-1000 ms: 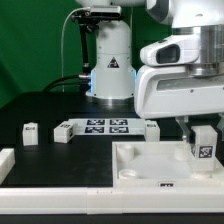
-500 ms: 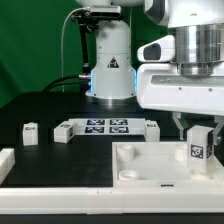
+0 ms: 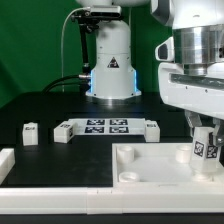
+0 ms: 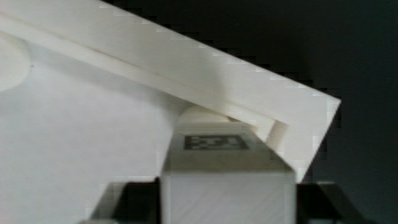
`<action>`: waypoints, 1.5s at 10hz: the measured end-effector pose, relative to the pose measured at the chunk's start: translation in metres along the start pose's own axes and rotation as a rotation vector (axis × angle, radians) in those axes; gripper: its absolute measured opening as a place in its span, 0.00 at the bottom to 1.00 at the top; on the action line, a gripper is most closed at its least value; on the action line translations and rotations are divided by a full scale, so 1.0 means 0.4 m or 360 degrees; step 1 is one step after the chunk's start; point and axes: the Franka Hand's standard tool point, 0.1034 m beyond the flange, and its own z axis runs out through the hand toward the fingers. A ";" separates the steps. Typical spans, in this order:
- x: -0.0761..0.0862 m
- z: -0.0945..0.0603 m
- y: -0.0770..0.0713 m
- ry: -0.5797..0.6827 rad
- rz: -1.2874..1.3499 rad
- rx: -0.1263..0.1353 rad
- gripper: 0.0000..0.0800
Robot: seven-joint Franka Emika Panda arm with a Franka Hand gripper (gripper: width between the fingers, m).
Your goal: Assemble one leg
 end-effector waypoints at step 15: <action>0.036 0.005 -0.013 0.0072 -0.2209 -0.0017 0.65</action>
Offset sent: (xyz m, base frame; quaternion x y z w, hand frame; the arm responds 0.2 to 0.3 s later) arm 0.0053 0.0049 0.0028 0.0065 -0.0220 -0.3447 0.9384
